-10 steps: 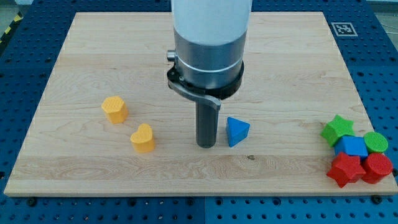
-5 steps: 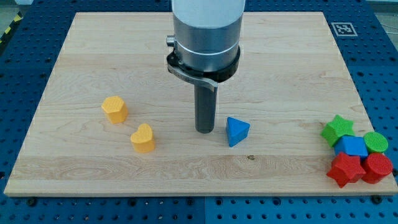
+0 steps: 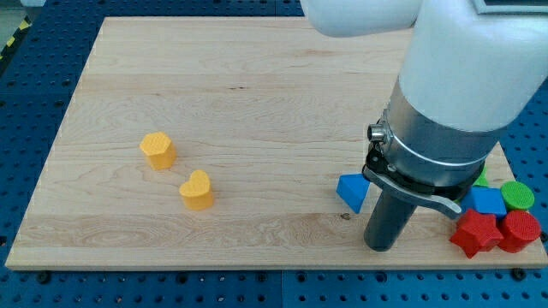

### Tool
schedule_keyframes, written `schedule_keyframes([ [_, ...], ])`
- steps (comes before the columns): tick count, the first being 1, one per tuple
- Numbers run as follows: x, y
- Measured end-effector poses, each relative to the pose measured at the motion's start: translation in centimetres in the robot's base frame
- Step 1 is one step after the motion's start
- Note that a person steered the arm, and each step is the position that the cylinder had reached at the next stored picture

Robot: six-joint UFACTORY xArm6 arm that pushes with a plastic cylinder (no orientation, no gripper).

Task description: Put the blue triangle to the left of the blue cube

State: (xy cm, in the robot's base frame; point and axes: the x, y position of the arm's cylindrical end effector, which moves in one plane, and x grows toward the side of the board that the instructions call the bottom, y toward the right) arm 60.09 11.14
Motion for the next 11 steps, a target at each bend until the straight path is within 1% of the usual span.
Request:
schedule_keyframes([
  [1, -0.9, -0.6],
  [4, -4.0, -4.9],
  [5, -5.4, -5.1],
  [6, -6.4, -4.1],
  [7, -6.4, -2.3],
  [10, -4.6, 1.3],
  [11, -4.6, 2.2],
])
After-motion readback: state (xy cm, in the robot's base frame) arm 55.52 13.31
